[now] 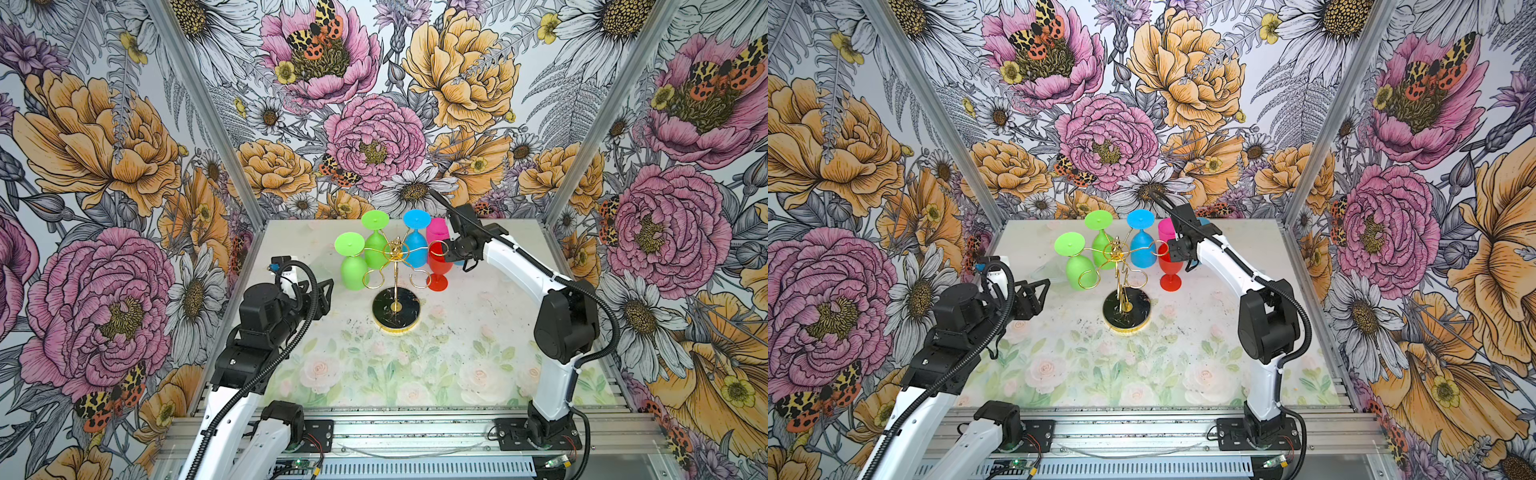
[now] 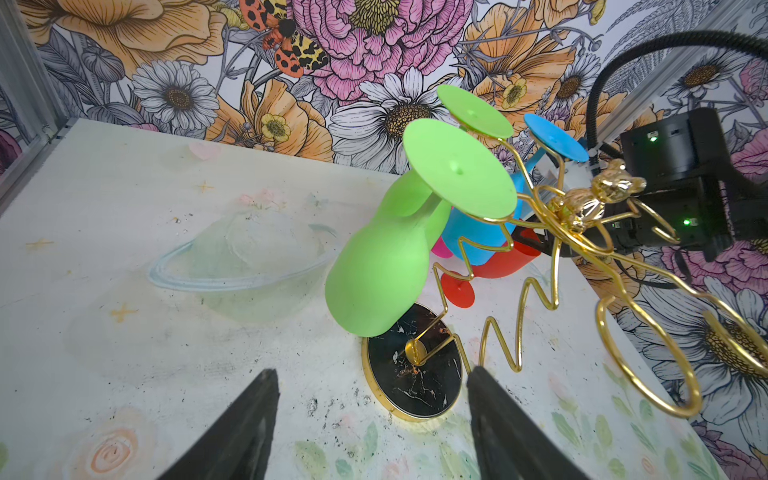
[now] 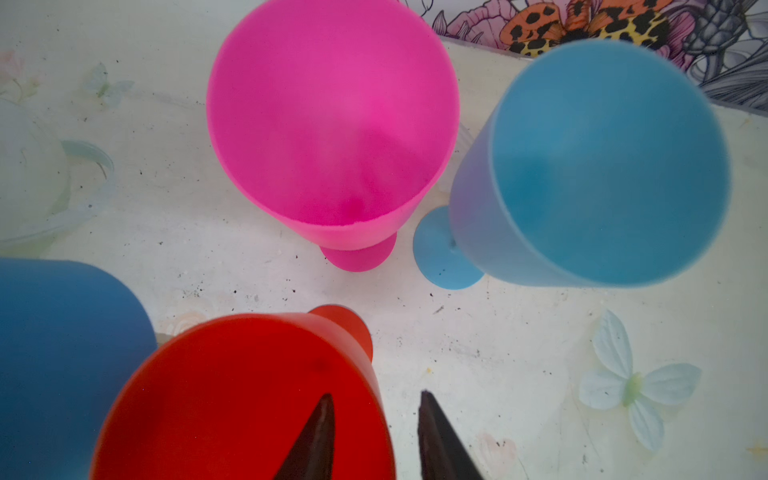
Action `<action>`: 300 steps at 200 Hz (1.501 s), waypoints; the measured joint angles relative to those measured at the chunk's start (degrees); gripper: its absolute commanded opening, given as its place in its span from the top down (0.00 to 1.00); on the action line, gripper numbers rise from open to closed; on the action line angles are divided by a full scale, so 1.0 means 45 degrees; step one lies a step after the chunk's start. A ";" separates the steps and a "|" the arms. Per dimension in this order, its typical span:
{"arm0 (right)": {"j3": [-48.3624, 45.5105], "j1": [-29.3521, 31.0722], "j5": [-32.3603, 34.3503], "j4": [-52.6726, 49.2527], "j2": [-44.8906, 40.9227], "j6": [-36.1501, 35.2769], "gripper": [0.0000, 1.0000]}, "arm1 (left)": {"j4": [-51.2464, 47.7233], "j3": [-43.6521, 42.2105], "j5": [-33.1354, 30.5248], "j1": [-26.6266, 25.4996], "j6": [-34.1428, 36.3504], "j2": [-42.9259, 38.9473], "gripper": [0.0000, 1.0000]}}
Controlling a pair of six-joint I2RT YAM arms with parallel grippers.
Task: Take the wine glass off the wine glass rack
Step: 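Set the red glass beside the magenta glass while the left gripper reaches the rack, then close the left gripper on the green glass foot while the right gripper withdraws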
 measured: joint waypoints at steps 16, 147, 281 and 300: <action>-0.0005 -0.0024 0.0019 -0.0049 -0.0282 0.0005 0.39 | -0.0121 0.0311 0.0170 0.0015 -0.0005 0.0257 0.26; -0.6834 -0.0160 -0.1467 0.1316 -0.8024 0.0874 0.24 | -0.0418 0.3570 0.2594 0.0996 -0.1763 0.3317 0.33; -0.9986 -0.0102 -0.3021 0.2293 -1.1113 0.1209 0.25 | -0.0034 0.4721 0.4405 0.1059 -0.3585 0.6552 0.73; -1.0059 -0.0102 -0.3021 0.2317 -1.1162 0.1243 0.25 | -0.0024 0.4726 0.4449 0.1059 -0.3672 0.6547 0.76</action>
